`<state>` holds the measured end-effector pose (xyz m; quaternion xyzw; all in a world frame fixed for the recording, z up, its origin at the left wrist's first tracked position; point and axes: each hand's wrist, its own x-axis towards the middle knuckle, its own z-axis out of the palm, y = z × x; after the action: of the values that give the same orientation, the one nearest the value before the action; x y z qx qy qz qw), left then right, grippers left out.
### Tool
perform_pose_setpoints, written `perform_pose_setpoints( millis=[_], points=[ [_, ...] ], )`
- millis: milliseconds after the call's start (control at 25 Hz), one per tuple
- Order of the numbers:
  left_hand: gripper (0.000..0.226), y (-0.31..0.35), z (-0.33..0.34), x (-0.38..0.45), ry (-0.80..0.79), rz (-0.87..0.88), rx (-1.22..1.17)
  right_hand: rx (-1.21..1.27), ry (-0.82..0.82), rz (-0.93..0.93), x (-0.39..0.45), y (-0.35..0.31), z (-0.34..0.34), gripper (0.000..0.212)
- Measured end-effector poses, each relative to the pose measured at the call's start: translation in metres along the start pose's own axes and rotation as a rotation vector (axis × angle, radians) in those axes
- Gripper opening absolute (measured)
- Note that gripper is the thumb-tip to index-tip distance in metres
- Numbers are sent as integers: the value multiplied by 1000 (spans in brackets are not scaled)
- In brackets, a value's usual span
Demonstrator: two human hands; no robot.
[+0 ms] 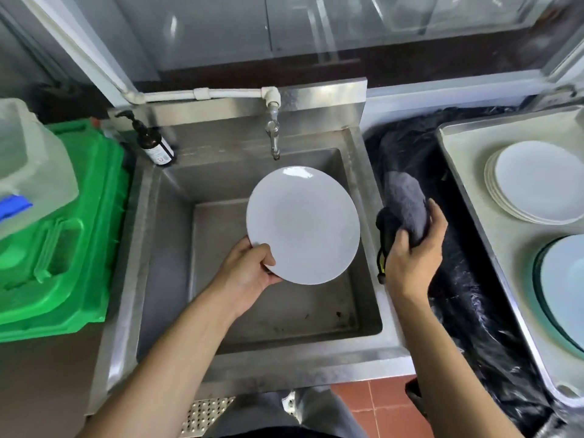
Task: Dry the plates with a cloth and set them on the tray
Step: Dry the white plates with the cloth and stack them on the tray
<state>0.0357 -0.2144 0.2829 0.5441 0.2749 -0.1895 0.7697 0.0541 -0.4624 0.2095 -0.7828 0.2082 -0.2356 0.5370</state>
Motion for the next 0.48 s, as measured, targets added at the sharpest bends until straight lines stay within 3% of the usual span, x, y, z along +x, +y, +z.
perform_pose_setpoints(
  millis=[80,280,480],
  points=[
    [37,9,0,-5,3,29,0,92,-52,-141,4,-49,10,66],
    [31,37,8,-18,2,81,0,-8,-526,-463,-5,-113,52,64],
    [30,64,-1,-27,-27,200,138,50,-602,-517,-21,-130,78,61]
  ],
)
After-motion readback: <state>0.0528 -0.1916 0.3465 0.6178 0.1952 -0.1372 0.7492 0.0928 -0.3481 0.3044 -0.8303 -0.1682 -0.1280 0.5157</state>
